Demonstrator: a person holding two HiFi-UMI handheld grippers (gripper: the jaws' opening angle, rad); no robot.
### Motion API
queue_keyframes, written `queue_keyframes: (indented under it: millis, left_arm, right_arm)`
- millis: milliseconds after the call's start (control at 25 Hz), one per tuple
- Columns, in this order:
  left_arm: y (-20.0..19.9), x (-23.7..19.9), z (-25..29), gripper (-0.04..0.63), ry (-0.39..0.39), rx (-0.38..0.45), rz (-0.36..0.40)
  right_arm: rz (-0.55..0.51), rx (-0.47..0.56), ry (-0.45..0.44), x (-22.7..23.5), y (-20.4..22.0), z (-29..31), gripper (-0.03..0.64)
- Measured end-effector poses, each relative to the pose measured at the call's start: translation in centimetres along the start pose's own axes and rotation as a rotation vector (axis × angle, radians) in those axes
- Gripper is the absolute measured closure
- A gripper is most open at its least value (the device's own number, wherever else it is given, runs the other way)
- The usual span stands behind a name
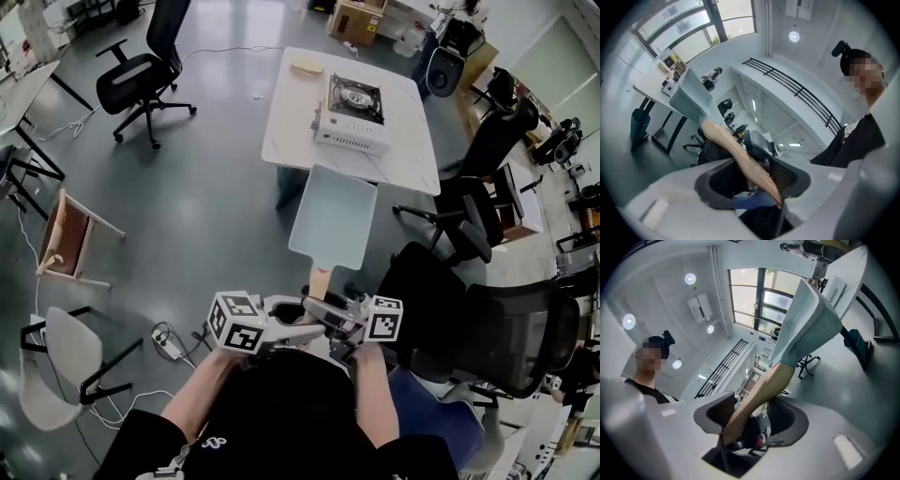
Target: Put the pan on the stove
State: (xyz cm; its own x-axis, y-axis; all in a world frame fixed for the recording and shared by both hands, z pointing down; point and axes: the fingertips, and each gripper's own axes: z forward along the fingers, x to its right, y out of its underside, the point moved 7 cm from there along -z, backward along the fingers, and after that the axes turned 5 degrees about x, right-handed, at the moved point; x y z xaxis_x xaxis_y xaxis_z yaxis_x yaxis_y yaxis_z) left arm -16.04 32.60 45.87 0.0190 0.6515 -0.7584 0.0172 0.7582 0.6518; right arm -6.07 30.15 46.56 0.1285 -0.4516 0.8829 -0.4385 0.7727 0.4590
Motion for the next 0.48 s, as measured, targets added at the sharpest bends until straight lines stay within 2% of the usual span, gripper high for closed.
queue_keyframes:
  millis: [480]
  left_arm:
    - [-4.4,-3.0,2.4,0.371,0.029,-0.006,0.003]
  right_arm:
    - [-0.025,0.000,0.022,1.7,-5.4,0.5,0.396]
